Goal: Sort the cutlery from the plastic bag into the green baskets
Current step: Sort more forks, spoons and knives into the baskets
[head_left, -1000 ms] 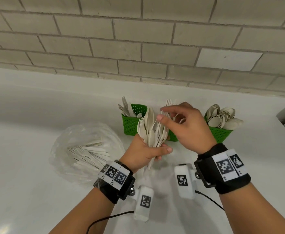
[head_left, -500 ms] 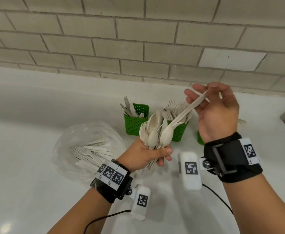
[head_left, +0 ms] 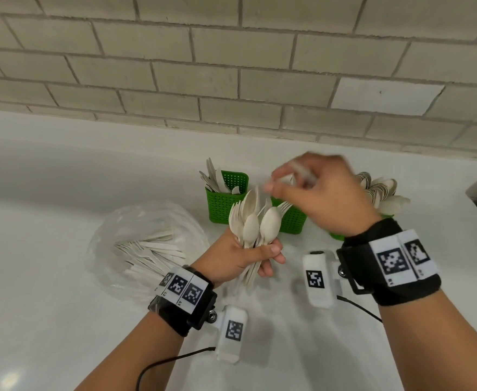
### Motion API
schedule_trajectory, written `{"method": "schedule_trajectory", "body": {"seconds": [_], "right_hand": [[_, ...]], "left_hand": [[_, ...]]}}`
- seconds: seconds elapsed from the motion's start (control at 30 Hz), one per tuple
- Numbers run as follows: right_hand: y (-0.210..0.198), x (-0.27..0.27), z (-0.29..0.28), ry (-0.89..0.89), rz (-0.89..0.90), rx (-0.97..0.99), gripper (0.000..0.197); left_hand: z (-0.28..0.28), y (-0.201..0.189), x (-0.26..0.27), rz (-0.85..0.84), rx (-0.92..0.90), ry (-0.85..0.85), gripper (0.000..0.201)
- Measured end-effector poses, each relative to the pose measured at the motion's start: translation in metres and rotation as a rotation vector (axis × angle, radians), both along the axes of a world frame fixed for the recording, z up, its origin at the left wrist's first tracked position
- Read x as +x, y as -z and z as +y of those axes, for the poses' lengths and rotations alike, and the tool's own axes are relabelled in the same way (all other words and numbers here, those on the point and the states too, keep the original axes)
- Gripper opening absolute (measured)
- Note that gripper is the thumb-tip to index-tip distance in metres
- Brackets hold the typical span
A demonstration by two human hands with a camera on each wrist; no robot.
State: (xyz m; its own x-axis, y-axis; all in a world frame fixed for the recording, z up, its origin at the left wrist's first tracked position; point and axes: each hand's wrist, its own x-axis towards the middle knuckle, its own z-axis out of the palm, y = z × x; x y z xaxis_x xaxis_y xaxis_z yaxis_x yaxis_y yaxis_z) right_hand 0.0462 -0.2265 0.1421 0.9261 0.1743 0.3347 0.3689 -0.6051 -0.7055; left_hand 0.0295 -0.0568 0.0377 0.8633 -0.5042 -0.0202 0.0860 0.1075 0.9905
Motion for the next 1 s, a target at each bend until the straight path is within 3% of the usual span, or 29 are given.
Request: {"method": "schedule_trajectory", "body": {"seconds": [0.03,0.1,0.27,0.4,0.57,0.7,0.77,0.9,1.0], "right_hand": [[0.005,0.0,0.001,-0.052,0.095,-0.102,0.018],[0.008,0.002,0.0,-0.114,0.189,-0.095,0.017],[0.007,0.005,-0.002,-0.071,0.064,0.152,0.011],[0.016,0.005,0.001,-0.135,0.099,0.082,0.028],[0.008,0.013,-0.009,0.249,-0.156,0.847,0.029],[0.004,0.014,-0.013,0.308,-0.119,1.058,0.027],[0.01,0.007,-0.007,0.202,0.019,1.025,0.023],[0.023,-0.006,0.007,0.014,0.216,0.45,0.019],[0.029,-0.01,0.01,-0.226,0.39,0.267,0.034]], "left_hand": [[0.0,-0.001,0.0,-0.002,-0.004,0.005,0.002],[0.001,-0.002,0.0,-0.007,-0.022,0.018,0.004],[0.005,-0.005,-0.002,-0.006,-0.049,0.04,0.005],[0.005,-0.01,-0.002,0.011,-0.069,0.044,0.011],[0.012,-0.002,-0.002,0.066,-0.183,0.071,0.007],[0.017,0.0,-0.002,0.213,-0.389,0.105,0.026],[0.017,-0.002,-0.001,0.233,-0.442,0.126,0.026],[0.012,-0.009,-0.001,0.216,-0.368,0.152,0.03],[0.01,-0.013,-0.002,0.222,-0.316,0.184,0.034]]}}
